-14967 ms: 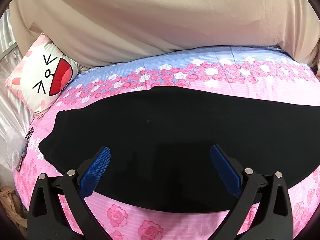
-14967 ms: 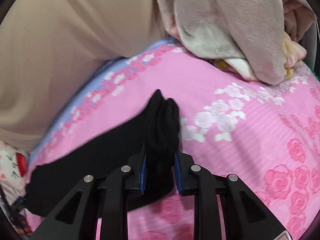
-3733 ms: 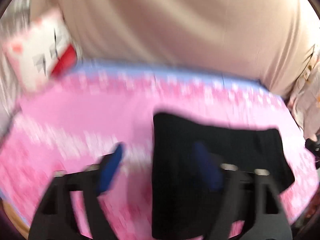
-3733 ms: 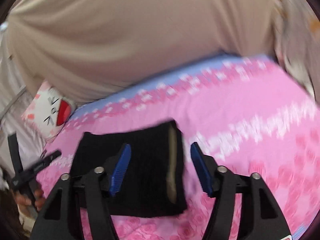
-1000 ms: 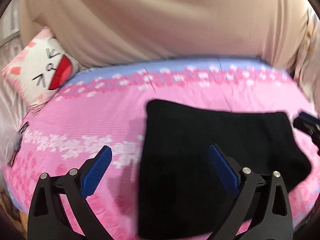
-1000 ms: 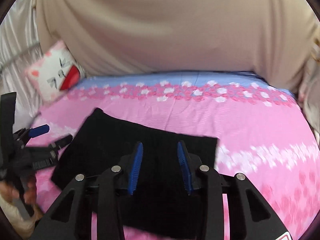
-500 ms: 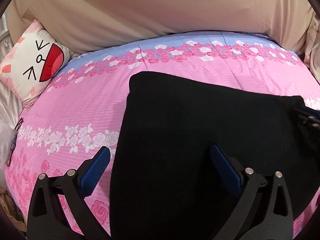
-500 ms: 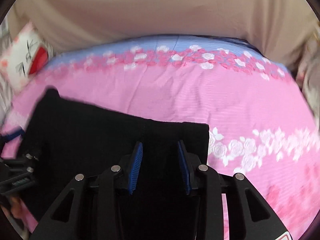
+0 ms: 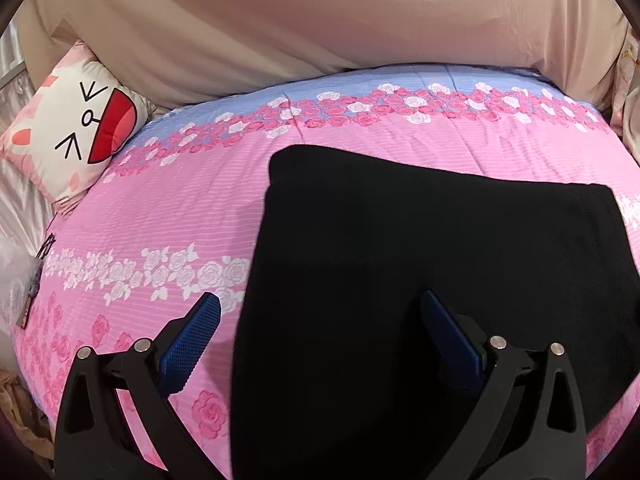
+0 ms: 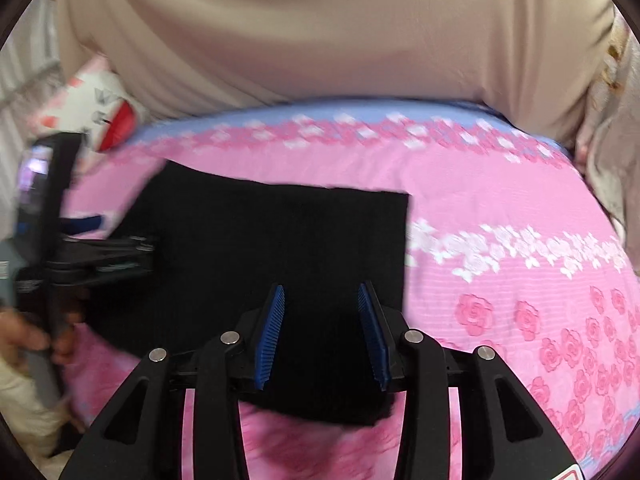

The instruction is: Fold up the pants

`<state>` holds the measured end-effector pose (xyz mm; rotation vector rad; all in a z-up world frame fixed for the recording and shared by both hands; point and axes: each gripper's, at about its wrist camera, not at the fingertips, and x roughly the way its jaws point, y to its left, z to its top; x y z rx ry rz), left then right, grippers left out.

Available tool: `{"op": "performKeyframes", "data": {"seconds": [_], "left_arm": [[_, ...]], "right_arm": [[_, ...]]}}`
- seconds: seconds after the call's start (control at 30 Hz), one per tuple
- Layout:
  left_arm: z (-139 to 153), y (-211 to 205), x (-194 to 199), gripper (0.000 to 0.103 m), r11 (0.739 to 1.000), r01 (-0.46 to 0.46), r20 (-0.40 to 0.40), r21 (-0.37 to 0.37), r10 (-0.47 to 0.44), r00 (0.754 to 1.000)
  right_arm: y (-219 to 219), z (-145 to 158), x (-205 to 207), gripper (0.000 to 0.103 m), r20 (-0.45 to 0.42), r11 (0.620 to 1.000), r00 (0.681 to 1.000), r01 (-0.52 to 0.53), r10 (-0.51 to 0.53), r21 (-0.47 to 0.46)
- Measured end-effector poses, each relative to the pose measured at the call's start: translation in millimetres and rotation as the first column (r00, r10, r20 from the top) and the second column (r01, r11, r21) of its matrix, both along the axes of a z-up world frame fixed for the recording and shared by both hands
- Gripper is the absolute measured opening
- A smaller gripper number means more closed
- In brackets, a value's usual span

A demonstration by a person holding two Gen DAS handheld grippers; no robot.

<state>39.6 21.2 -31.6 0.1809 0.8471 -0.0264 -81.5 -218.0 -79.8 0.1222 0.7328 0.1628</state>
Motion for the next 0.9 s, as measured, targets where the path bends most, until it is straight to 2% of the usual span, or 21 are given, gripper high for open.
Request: {"op": "performKeyframes", "data": {"seconds": [0.1, 0.2, 0.3, 0.37, 0.43, 0.5, 0.57, 0.67, 0.7, 0.73, 0.77, 0.8, 0.9], "left_arm": [[5.0, 8.8, -10.6, 0.098, 1.0, -0.007, 0.008, -0.025, 0.008, 1.0], [2.2, 13.1, -20.6, 0.098, 1.0, 0.004, -0.014, -0.021, -0.004, 1.0], [3.2, 21.1, -34.4, 0.098, 1.0, 0.011, -0.016, -0.004, -0.012, 1.0], [4.9, 30.3, -43.5, 0.098, 1.0, 0.017, -0.02, -0.018, -0.017, 1.0], [2.9, 41.4, -49.6, 0.098, 0.999, 0.015, -0.053, -0.051, -0.017, 0.998], [-1.5, 49.2, -52.9, 0.098, 0.997, 0.006, -0.089, -0.083, -0.013, 0.996], [-8.4, 55.8, -54.4, 0.098, 0.99, 0.009, -0.125, -0.14, -0.027, 0.992], [-19.3, 68.1, -51.3, 0.098, 0.96, 0.006, -0.171, -0.28, -0.056, 0.984], [-25.2, 73.5, -47.4, 0.098, 0.935, -0.002, -0.189, -0.354, -0.069, 0.98], [-29.6, 75.2, -44.9, 0.098, 0.918, -0.009, -0.202, -0.396, -0.077, 0.976], [-36.1, 78.0, -40.2, 0.098, 0.894, -0.023, -0.228, -0.448, -0.09, 0.97], [-34.1, 78.6, -39.7, 0.098, 0.888, -0.025, -0.204, -0.459, -0.078, 0.976], [-32.8, 67.5, -30.8, 0.098, 0.889, -0.003, -0.206, -0.458, -0.103, 0.973]], "right_arm": [[-3.5, -28.6, 5.8, 0.033, -0.074, 1.0, 0.997, -0.004, 0.002, -0.02], [-16.3, -22.3, -1.8, 0.033, -0.068, 0.996, 0.998, 0.02, -0.013, 0.09], [-23.7, -3.0, -16.9, 0.04, -0.023, 0.997, 0.999, 0.048, -0.047, 0.058], [-36.5, 1.3, -22.9, 0.069, -0.023, 0.994, 0.995, 0.097, -0.096, 0.042], [-49.0, -1.5, -23.0, 0.071, -0.047, 0.99, 0.992, 0.122, -0.119, 0.069], [-61.3, -13.1, -23.1, 0.071, -0.087, 0.977, 0.988, 0.139, -0.126, 0.161], [-67.7, -30.7, -20.6, 0.071, -0.141, 0.953, 0.984, 0.144, -0.109, 0.266], [-70.5, -55.6, -11.9, 0.071, -0.198, 0.906, 0.977, 0.15, -0.076, 0.396], [-73.0, -62.0, -9.6, 0.071, -0.209, 0.886, 0.975, 0.156, -0.068, 0.438], [-74.5, -68.1, -7.8, 0.072, -0.219, 0.862, 0.973, 0.169, -0.069, 0.477], [-75.3, -74.7, -5.3, 0.078, -0.222, 0.83, 0.972, 0.18, -0.07, 0.528], [-76.2, -75.7, -4.5, 0.081, -0.2, 0.808, 0.977, 0.174, -0.071, 0.562], [-71.1, -77.9, 8.6, 0.085, -0.187, 0.783, 0.982, 0.139, -0.029, 0.606]]}}
